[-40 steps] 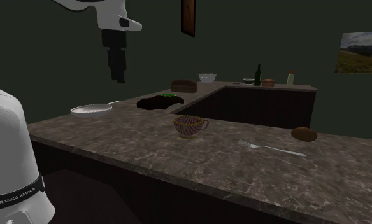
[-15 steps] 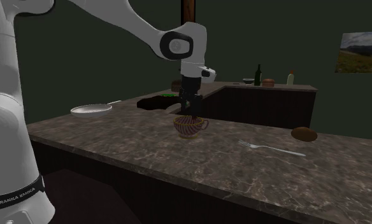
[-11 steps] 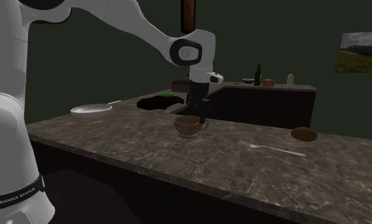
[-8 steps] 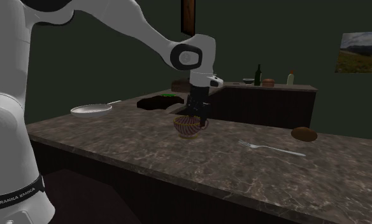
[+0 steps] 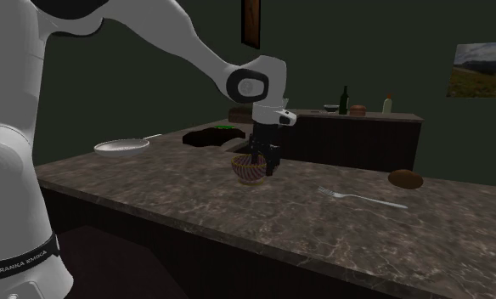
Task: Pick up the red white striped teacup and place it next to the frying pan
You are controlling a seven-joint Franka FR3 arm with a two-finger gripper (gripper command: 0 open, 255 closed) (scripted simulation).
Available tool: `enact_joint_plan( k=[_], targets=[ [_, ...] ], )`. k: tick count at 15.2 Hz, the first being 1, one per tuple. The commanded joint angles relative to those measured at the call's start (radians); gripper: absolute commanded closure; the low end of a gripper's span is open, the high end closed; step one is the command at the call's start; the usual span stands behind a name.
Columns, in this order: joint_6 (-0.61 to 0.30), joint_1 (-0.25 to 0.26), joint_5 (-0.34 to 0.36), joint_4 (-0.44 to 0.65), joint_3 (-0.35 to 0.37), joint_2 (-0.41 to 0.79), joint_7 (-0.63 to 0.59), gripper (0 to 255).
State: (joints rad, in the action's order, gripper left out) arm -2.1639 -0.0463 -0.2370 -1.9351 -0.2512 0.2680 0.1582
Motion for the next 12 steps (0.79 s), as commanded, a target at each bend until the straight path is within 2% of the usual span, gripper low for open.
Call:
enact_joint_plan(
  k=[1,3,4,12],
  targets=[
    [-0.001,0.0,0.0,0.0,0.0,0.0,0.0,0],
    [0.0,0.0,0.0,0.0,0.0,0.0,0.0,0],
    [0.0,0.0,0.0,0.0,0.0,0.0,0.0,255],
    [-0.001,0.0,0.0,0.0,0.0,0.0,0.0,255]
  ],
)
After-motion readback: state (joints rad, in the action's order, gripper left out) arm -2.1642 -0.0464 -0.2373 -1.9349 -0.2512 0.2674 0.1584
